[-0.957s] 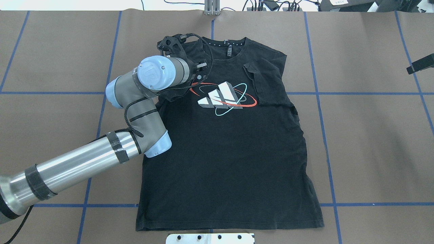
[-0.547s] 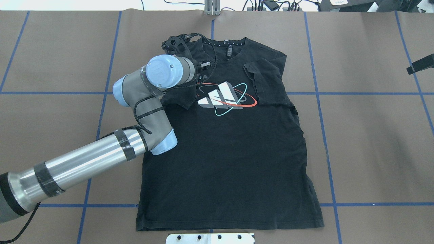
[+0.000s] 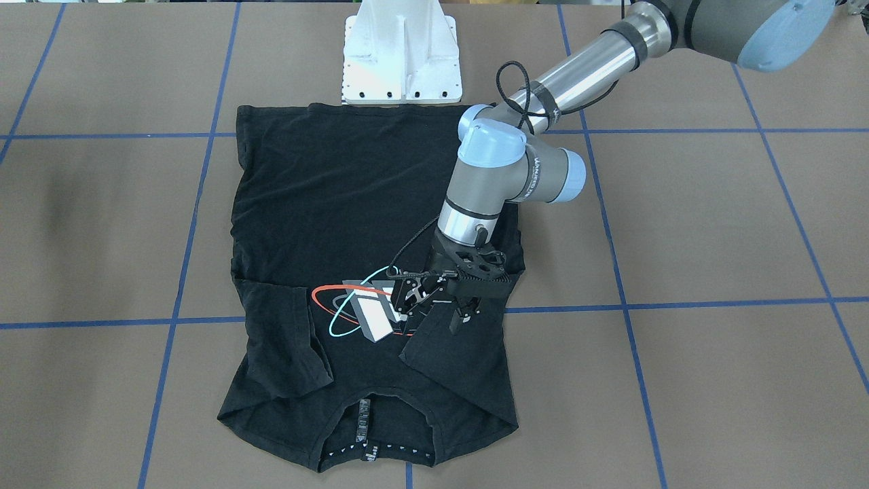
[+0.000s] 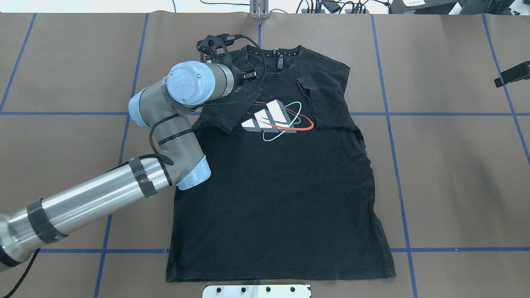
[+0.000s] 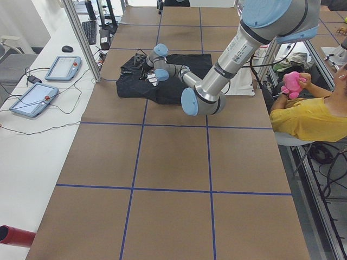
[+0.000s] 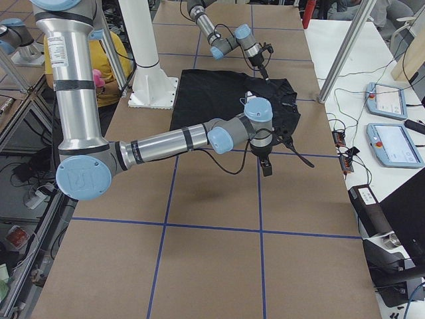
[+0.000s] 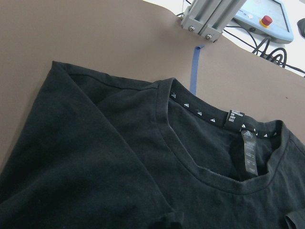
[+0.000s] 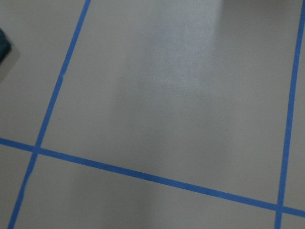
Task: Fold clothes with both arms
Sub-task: 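Fold the sleeve with the left gripper inward over the shirt chest, then release the sleeve and move both grippers to the hem corners nearest the robot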
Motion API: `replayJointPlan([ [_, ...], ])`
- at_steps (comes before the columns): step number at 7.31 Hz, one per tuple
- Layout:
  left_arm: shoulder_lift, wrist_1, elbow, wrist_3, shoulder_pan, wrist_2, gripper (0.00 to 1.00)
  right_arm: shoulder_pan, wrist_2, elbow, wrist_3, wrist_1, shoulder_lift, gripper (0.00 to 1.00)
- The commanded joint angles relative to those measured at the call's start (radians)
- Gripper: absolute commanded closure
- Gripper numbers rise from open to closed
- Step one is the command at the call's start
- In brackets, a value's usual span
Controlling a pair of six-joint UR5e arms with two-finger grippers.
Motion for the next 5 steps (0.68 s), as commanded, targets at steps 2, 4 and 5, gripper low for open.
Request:
replayJointPlan([
  [2, 0.289, 0.227, -0.492, 0.100, -0.004, -0.122, 0.00, -0.130, -0.030, 0.189, 0.331, 0.001, -0.036, 0.00],
  [4, 0.387, 0.230, -0.636, 0.089, 0.008, -0.153, 0.00, -0.307, -0.176, 0.351, 0.547, 0.001, -0.112, 0.00],
  [5, 0.423, 0.230, -0.661, 0.086, 0.013, -0.154, 0.00, -0.439, -0.293, 0.425, 0.687, 0.001, -0.146, 0.00],
])
